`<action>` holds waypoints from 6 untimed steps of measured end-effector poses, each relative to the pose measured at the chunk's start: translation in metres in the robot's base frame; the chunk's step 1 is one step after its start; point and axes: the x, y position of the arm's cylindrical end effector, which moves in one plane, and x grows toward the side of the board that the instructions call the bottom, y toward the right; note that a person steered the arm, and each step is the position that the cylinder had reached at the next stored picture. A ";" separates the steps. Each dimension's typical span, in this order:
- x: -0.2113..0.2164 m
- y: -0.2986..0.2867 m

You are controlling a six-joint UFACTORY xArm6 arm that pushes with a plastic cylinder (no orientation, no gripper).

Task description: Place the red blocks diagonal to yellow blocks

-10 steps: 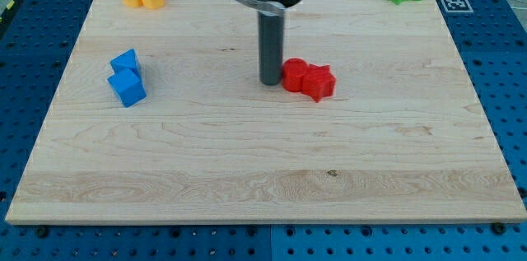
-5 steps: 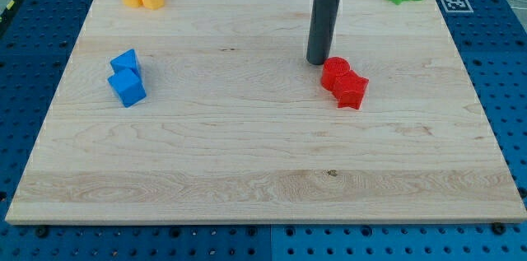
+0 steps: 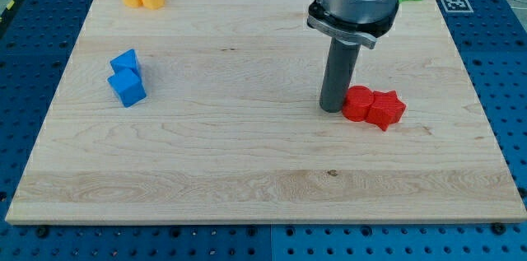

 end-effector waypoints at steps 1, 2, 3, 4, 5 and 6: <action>0.000 0.010; 0.000 0.030; 0.000 0.048; 0.000 0.063; -0.002 0.063; -0.035 0.054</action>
